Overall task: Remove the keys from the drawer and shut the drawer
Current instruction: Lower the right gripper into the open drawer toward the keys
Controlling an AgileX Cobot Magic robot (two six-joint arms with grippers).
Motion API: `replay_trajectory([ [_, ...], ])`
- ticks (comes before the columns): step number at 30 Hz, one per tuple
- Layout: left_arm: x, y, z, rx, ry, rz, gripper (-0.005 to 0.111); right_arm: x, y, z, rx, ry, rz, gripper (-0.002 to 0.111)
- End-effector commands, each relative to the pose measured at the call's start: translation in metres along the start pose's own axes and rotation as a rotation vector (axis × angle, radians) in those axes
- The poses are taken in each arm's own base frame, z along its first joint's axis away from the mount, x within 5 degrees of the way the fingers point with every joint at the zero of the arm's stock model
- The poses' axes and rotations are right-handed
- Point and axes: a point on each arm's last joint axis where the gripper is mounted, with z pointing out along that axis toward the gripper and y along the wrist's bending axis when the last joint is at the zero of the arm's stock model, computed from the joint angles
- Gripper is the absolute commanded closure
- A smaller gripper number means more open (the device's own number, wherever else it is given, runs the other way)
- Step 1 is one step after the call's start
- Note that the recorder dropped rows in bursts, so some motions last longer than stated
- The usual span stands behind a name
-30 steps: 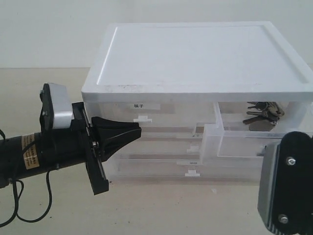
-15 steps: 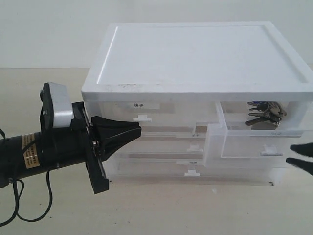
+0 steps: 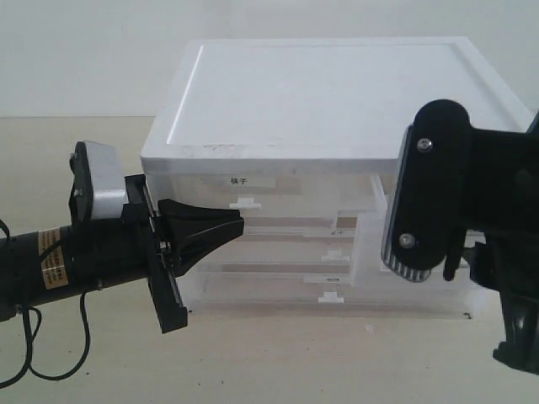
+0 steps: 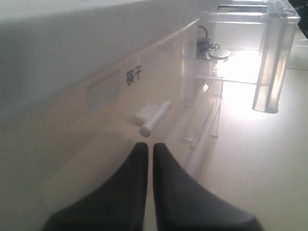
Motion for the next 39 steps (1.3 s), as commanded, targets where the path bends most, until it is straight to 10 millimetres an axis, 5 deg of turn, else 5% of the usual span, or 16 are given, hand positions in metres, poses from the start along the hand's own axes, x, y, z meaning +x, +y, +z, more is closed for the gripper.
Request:
replay_trajectory([
  [1, 0.001, 0.002, 0.001, -0.007, 0.0, -0.011, 0.102, 0.001, -0.011, 0.001, 0.057, -0.007, 0.023, 0.064],
  [25, 0.001, 0.001, 0.001, 0.005, 0.003, -0.015, 0.102, 0.008, 0.0, 0.021, -0.033, -0.019, -0.04, 0.065],
  [33, 0.001, 0.001, 0.001, 0.005, 0.003, -0.015, 0.102, 0.009, 0.002, 0.021, -0.044, -0.013, -0.057, 0.108],
  [39, 0.002, 0.003, 0.001, -0.018, 0.002, -0.023, 0.102, 0.014, 0.006, 0.018, -0.1, 0.015, -0.11, 0.108],
])
